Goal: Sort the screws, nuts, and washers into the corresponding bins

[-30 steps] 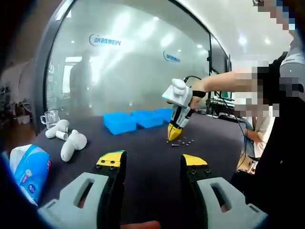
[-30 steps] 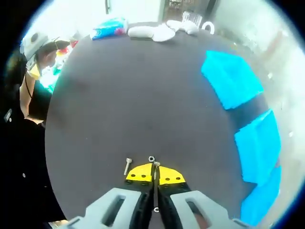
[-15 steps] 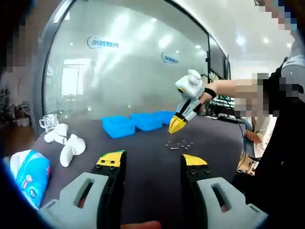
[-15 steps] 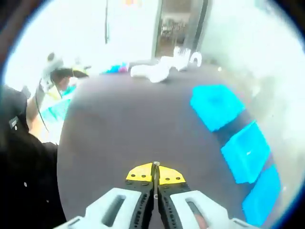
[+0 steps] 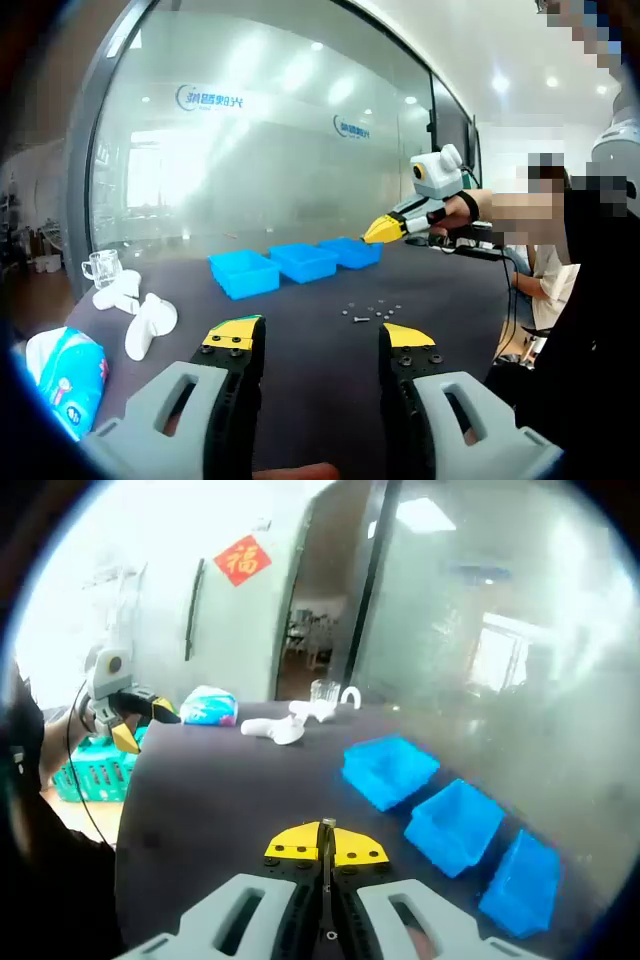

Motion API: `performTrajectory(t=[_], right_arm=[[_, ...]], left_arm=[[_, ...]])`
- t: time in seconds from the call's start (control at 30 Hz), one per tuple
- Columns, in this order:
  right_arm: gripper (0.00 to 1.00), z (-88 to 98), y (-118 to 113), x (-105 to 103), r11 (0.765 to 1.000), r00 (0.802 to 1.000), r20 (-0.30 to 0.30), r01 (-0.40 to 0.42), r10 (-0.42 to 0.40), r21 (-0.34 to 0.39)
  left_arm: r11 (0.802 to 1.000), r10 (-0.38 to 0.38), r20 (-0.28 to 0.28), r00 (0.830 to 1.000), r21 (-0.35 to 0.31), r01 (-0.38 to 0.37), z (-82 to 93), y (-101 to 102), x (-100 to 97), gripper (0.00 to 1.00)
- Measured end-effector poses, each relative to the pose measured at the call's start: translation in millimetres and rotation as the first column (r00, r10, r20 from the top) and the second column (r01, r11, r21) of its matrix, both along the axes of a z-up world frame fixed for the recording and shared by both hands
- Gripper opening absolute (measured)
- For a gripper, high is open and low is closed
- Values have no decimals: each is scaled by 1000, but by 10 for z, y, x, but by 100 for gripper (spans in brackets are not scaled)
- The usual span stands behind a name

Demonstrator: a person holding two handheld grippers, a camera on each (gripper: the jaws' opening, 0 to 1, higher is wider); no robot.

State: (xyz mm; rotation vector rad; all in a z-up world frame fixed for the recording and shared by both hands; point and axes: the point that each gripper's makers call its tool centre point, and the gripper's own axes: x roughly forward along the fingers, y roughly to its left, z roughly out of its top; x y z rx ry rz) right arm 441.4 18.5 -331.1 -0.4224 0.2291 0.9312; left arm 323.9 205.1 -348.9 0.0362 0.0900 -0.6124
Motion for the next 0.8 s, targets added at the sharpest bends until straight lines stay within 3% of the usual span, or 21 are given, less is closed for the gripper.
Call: performTrajectory(t=[0.17,0.3,0.57,0.8], right_arm=[[0,220,-88,27,991,997,69,33,-43,131],[0,299,-126,-85,979,995,80,38,-55,202],[0,384,-254,-121,960,993,74,73,-96,271],[0,391,-694,37,943,980,78,155,-185,293]], left_arm=[[1000,3,12,1000,-2,-3,56,-3,-16,45],[1000,3,17,1000,8,-3,94,-11,-25,45],[1000,-6,24,1000,19,5,132,-55,-30,45],[999,-19,25,999,26,19,142,-114,-8,45]])
